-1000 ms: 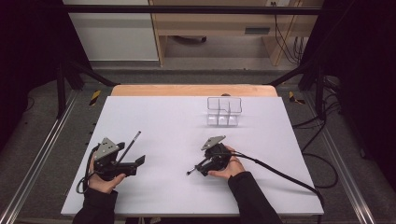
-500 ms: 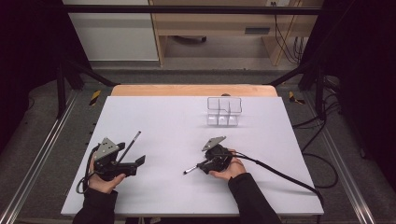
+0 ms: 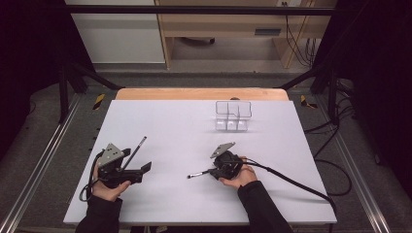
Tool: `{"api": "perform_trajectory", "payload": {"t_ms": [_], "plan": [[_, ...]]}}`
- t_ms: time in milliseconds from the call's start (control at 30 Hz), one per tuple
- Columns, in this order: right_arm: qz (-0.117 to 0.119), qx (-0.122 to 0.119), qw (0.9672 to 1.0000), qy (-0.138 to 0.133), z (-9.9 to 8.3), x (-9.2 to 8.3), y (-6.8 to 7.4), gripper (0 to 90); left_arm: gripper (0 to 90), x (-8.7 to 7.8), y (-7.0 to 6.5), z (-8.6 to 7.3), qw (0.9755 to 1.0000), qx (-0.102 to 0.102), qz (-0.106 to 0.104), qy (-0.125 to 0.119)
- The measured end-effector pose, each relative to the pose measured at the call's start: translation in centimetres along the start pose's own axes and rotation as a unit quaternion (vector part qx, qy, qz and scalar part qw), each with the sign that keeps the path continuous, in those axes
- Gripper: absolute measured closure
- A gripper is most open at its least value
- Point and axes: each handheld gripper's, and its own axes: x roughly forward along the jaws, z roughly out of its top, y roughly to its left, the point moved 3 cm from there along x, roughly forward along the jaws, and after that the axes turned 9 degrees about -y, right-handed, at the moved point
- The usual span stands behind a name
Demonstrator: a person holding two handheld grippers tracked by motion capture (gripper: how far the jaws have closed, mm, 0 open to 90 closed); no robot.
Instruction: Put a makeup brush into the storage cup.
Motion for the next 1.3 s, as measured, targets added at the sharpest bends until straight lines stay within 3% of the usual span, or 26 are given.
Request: {"api": "perform_trajectory", "payload": {"t_ms": [500,833,1100,1133,1300], "plan": [[-0.011,0.0,0.9999,0.007,0.02,-0.44,-0.01,73.0,6.3,0.04,-0.03,-0.03,1.0,0.0,-0.001,0.001],[-0.012,-0.002,0.9999,0.002,-0.08,-0.18,-0.02,70.7,6.3,0.04,-0.04,-0.03,1.0,0.0,-0.002,0.001],[-0.017,0.008,0.9998,0.0,0.05,-0.47,-0.02,79.3,6.4,0.04,-0.04,-0.03,1.0,0.0,-0.002,0.001],[-0.018,0.009,0.9998,-0.006,0.16,-0.7,0.0,90.0,6.4,0.05,-0.04,-0.03,1.0,0.001,-0.002,0.001],[-0.015,0.004,0.9999,-0.006,0.19,-0.82,0.04,86.8,6.4,0.05,-0.05,-0.03,1.0,0.001,-0.002,0.001]]}}
